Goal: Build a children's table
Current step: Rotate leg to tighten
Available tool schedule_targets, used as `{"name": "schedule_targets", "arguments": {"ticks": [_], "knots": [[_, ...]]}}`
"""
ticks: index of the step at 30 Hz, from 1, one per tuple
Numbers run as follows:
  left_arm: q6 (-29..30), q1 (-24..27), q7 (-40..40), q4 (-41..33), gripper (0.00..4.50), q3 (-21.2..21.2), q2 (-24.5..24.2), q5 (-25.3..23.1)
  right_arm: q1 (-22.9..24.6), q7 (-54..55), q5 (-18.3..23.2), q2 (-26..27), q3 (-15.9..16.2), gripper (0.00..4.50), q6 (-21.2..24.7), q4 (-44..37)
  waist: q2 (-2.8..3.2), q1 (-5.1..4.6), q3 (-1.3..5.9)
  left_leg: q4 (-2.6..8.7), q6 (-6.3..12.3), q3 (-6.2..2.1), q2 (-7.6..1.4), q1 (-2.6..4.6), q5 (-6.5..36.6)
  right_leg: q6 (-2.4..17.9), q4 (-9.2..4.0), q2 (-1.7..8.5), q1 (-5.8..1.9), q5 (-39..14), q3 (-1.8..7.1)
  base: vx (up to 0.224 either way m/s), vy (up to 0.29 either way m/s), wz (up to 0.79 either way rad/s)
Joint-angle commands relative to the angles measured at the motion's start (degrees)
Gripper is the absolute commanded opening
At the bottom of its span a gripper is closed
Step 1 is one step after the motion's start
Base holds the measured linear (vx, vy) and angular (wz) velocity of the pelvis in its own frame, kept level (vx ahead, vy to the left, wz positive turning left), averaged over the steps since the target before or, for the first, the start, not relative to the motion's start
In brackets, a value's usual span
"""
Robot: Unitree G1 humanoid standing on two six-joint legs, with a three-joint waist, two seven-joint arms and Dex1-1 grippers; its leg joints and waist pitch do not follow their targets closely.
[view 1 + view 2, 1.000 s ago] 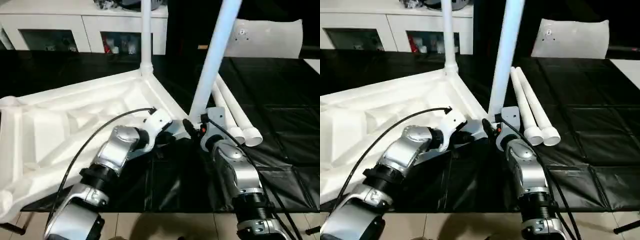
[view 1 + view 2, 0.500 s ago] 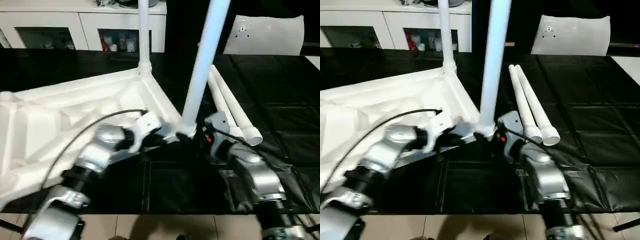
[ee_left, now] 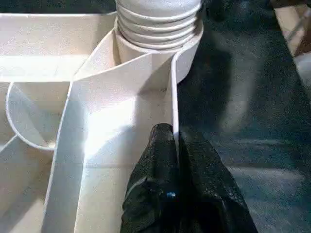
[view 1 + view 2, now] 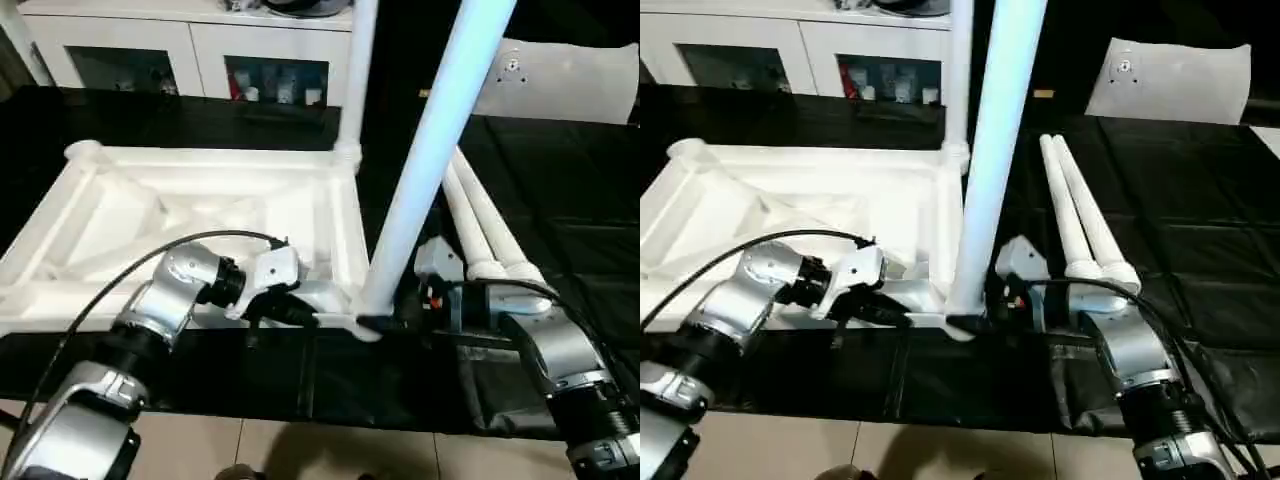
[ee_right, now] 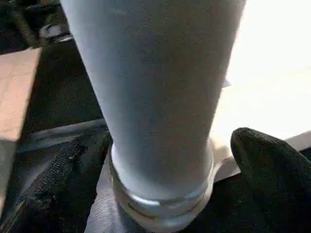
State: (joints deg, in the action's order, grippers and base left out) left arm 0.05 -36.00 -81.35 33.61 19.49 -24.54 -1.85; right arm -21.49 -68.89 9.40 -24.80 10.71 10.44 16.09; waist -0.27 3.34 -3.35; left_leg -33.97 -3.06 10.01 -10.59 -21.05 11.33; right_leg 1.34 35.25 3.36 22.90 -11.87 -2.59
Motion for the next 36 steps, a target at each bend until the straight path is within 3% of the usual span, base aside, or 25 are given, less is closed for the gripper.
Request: {"name": "schedule_targets", "arguments": {"ticks": [1, 7, 17, 23, 24, 28, 31, 33, 34, 35, 36], "knots": [[-2.04, -1.33, -3.44, 0.89, 0.00, 2.58, -0.20, -0.65, -1.32, -2.46, 0.99, -0.87, 0.78, 4.43, -1.14, 0.25, -0.43, -0.10, 3.44, 3.56, 4.74, -0.31, -2.83, 0.64, 5.69, 14.87, -3.55, 4.60, -3.29, -2.08, 2.69, 0.000, 0.000, 0.00], [-5.14, -2.90, -4.88, 4.40, 0.00, 2.78, -0.35, -1.14, -2.80, -5.38, 0.63, -0.98, 2.11, 3.84, -2.73, 2.12, -0.63, 0.27, 3.56, 3.36, 5.70, -0.28, -2.84, 0.59, 3.73, 15.42, -3.13, 4.63, -3.21, 0.73, 2.60, 0.000, 0.000, 0.00], [-6.81, -3.56, -5.11, 6.56, 0.00, 2.67, -0.14, -1.30, -3.65, -6.35, -0.43, -1.03, 3.03, 2.91, -4.74, 3.86, -0.75, 0.27, 3.21, 3.56, 4.87, -0.31, -2.88, 0.60, 5.00, 15.09, -3.39, 4.67, -3.17, -2.00, 2.58, 0.000, 0.000, 0.00], [-7.13, -3.66, -5.18, 7.04, 0.00, 2.57, -0.13, -1.26, -3.68, -6.65, -0.17, -0.84, 3.38, 2.69, -4.79, 3.94, -0.78, 0.24, 3.06, 3.64, 4.55, -0.32, -2.93, 0.67, 5.70, 15.10, -3.52, 4.69, -3.11, -2.89, 2.60, 0.000, 0.000, 0.00], [-7.05, -3.66, -5.03, 7.11, 0.00, 2.48, -0.09, -1.20, -3.50, -6.68, -0.02, -0.77, 3.53, 2.69, -4.66, 3.78, -1.03, 0.18, 3.03, 3.65, 4.60, -0.27, -2.94, 0.66, 5.67, 15.08, -3.52, 4.65, -3.09, -2.77, 2.62, 0.000, 0.000, 0.00], [-5.26, -3.46, -2.97, 6.80, 0.00, 1.56, 0.54, -0.79, -2.43, -5.51, 1.31, 0.26, 3.10, 2.67, -2.22, 2.59, -1.17, 0.19, 2.96, 3.67, 4.68, -0.27, -2.91, 0.65, 5.26, 15.15, -3.40, 4.61, -3.15, -2.48, 2.64, 0.000, 0.000, 0.00], [0.32, -3.17, 3.50, 5.18, 0.00, -0.46, 3.08, -0.17, -0.50, 2.15, 2.03, 3.80, 1.47, 2.66, 3.80, 0.30, -1.41, 0.15, 2.71, 3.83, 4.24, -0.32, -2.97, 0.66, 5.92, 14.89, -3.68, 4.78, -2.94, -4.63, 2.64, 0.000, 0.000, 0.00], [3.81, -3.08, 6.39, 3.96, 0.00, -1.42, 4.74, 0.48, 0.08, 6.50, 2.15, 6.14, 0.65, 2.66, 6.25, -0.57, -1.28, -0.07, 2.55, 4.05, 3.09, -0.44, -2.89, 0.83, 7.93, 13.90, -4.22, 4.91, -2.81, -9.07, 2.70, 0.000, 0.000, 0.00], [5.56, -3.04, 8.48, 3.26, 0.00, -1.95, 5.84, 0.65, 0.36, 9.06, 2.03, 7.73, 0.40, 2.66, 7.36, -1.09, -0.77, -0.28, 2.42, 4.25, 2.12, -0.62, -2.90, 0.88, 8.79, 13.43, -4.37, 4.94, -2.70, -11.49, 2.73, 0.000, 0.000, 0.00], [10.88, -2.86, 14.09, 1.54, 0.00, -3.31, 8.94, 1.07, 0.77, 15.19, 1.63, 11.77, -0.11, 2.66, 9.88, -2.10, -1.09, -0.63, 2.33, 4.42, 1.23, -0.61, -2.91, 0.93, 10.10, 12.76, -4.70, 4.79, -2.60, -13.60, 2.75, 0.000, 0.000, 0.00], [12.43, -2.84, 16.77, 1.06, 0.00, -3.77, 10.41, 0.96, 0.74, 18.03, 1.42, 13.71, -0.35, 2.65, 11.35, -2.31, -1.07, -0.91, 2.17, 4.63, 0.38, -0.75, -2.89, 0.82, 11.08, 12.45, -4.79, 4.80, -2.50, -15.54, 2.74, 0.000, 0.000, 0.00]]}}
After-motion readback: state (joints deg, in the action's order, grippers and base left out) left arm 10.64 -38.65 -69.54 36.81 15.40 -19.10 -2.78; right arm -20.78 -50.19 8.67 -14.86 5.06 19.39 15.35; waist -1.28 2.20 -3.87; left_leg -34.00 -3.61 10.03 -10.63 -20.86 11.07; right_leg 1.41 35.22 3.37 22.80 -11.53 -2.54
